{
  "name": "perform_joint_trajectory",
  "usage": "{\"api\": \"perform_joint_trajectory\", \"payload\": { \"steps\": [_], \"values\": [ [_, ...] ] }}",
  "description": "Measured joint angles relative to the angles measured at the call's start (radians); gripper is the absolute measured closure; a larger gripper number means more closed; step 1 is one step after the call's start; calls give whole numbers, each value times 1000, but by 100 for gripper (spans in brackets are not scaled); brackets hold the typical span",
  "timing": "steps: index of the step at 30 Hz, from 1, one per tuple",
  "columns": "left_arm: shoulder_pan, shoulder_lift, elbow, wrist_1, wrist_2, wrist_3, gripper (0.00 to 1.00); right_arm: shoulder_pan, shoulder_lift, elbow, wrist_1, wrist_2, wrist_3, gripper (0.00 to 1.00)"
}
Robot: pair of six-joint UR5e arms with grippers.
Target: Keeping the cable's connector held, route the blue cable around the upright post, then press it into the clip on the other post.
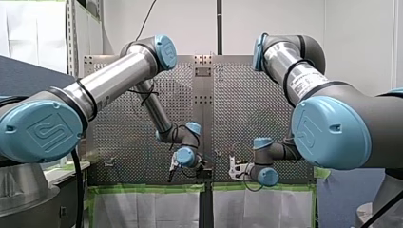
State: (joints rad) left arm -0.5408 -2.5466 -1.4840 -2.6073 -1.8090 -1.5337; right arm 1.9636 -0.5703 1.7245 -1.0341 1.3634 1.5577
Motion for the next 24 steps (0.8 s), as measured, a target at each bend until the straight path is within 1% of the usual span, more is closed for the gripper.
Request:
{"api": "perform_joint_trajectory", "payload": {
  "steps": [2, 5, 8, 11, 15, 21, 22, 23, 24],
  "values": [
    [-4, 0, 11, 7, -4, -13, 100, -2, -1, -14, 15, 0, -3, 100],
    [-9, 0, 28, 20, -9, -37, 100, -4, 0, -36, 43, -1, -15, 100],
    [-9, 0, 36, 37, -12, -53, 100, -5, -1, -49, 68, 0, -18, 100],
    [-7, 0, 38, 47, -14, -59, 100, -9, 0, -56, 76, 0, -12, 100],
    [-3, 0, 39, 51, -17, -62, 100, -21, 0, -64, 81, -1, -3, 100],
    [-3, 0, 39, 51, -26, -60, 100, -28, 0, -67, 85, -1, -1, 100],
    [-3, 0, 39, 52, -26, -60, 97, -29, 0, -67, 85, -1, -1, 100],
    [-3, 0, 39, 52, -25, -59, 91, -29, 0, -67, 85, -1, -1, 100],
    [-3, 0, 39, 52, -24, -57, 91, -30, 0, -67, 86, -1, -1, 100]
  ]
}}
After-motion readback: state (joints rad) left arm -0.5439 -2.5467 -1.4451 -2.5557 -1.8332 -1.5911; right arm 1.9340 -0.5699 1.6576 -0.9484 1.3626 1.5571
